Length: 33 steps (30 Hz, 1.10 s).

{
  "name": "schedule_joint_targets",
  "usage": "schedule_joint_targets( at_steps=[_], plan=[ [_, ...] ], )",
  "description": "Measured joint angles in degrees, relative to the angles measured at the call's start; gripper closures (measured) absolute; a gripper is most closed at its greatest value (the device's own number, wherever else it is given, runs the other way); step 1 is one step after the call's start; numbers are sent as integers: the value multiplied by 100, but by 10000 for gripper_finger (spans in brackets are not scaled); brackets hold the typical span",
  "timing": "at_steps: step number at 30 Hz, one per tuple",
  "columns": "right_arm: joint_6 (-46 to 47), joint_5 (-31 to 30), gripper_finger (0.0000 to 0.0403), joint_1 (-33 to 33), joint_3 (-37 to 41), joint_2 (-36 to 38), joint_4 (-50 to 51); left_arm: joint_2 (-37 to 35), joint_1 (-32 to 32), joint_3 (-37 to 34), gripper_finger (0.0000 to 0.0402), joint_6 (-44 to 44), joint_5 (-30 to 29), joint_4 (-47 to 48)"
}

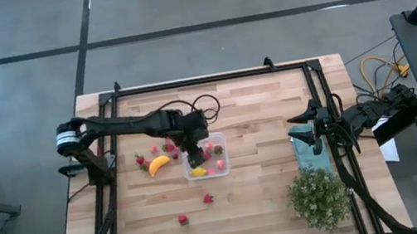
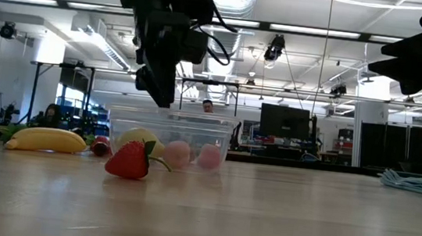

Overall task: Pick and placing Produce into tupperware
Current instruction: Put the black cherry into the transparent bin

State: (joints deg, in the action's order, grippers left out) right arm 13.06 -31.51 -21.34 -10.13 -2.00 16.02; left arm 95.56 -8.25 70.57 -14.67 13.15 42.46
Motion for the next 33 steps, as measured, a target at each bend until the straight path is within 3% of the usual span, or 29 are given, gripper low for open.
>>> schedule_joint_targets(
  at_steps=[4,7,13,17,20,27,33],
  plan=[
    [0,0,170,-1,0,-2,1,-38,-8,0,208,-677,-425,124],
    [0,1,170,-1,0,-2,1,-282,-88,-7,194,-1264,-1083,425],
    [0,0,170,-1,0,4,0,-996,-510,-2,192,-1833,-2224,2177],
    [0,0,170,-2,0,0,1,-1286,-1170,-9,192,-1973,-2451,3469],
    [0,0,170,-1,0,2,1,-1330,-1589,-41,192,-1495,-2627,3814],
    [0,0,170,-2,0,2,3,-1003,-2134,-77,191,1003,-3503,3966],
    [0,0,170,0,0,4,3,-304,-2787,-326,191,1648,-3778,4229]
  ],
)
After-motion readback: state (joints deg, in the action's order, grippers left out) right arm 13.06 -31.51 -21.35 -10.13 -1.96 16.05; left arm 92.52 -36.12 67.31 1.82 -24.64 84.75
